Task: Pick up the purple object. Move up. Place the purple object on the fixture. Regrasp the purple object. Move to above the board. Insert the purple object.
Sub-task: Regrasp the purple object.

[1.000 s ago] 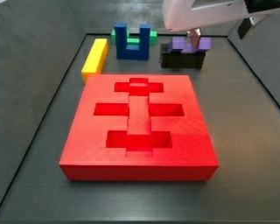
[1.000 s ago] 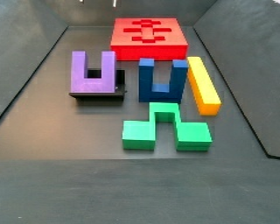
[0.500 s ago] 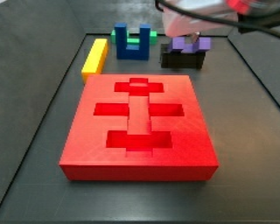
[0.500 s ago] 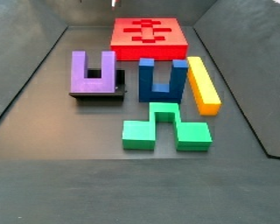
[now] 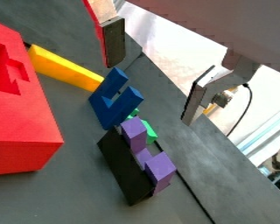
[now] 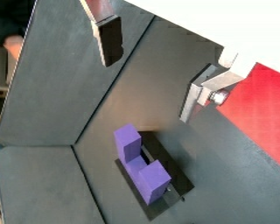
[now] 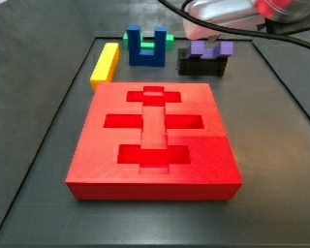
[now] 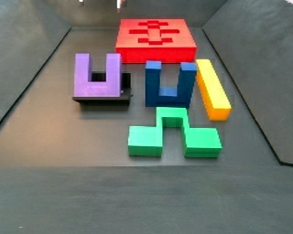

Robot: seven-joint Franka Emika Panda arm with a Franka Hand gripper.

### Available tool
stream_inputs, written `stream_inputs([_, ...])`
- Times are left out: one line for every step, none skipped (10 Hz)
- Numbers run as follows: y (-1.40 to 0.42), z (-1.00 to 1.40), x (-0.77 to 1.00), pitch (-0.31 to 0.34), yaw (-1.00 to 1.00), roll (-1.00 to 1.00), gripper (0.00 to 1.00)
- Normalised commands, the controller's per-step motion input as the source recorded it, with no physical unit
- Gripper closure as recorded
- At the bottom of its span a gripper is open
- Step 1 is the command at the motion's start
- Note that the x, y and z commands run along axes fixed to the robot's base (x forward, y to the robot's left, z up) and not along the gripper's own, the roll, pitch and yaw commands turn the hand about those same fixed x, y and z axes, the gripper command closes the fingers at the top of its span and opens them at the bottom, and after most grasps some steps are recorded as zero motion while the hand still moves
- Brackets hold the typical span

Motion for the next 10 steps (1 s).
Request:
stream_inputs([0.08,-0.07,0.67,0.037,0.31,-0.03,0.0])
stream_inputs([0.0,-0.03,0.07,0.0,-0.02,0.0,0.0])
stream_inputs([0.52,-0.02,0.55,0.0,-0.07,-0.24,0.0])
stream_inputs([0.7,0.0,0.69,0.046,-0.06,-0.14,0.0])
stream_inputs([0.72,0.0,0.53,0.089,0.03,-0.17,0.0])
stream_inputs([0.6,0.0,0.33,0.003,0.22,-0.2,0.0])
stream_inputs([0.5,0.0,0.36,0.0,0.28,-0.13,0.0])
stream_inputs([0.39,0.0,0.49,0.131,0.28,0.0,0.0])
stream_inputs([0.29,0.0,0.6,0.306,0.17,0.27,0.0])
stream_inputs([0.2,0.0,0.64,0.454,0.0,0.47,0.0])
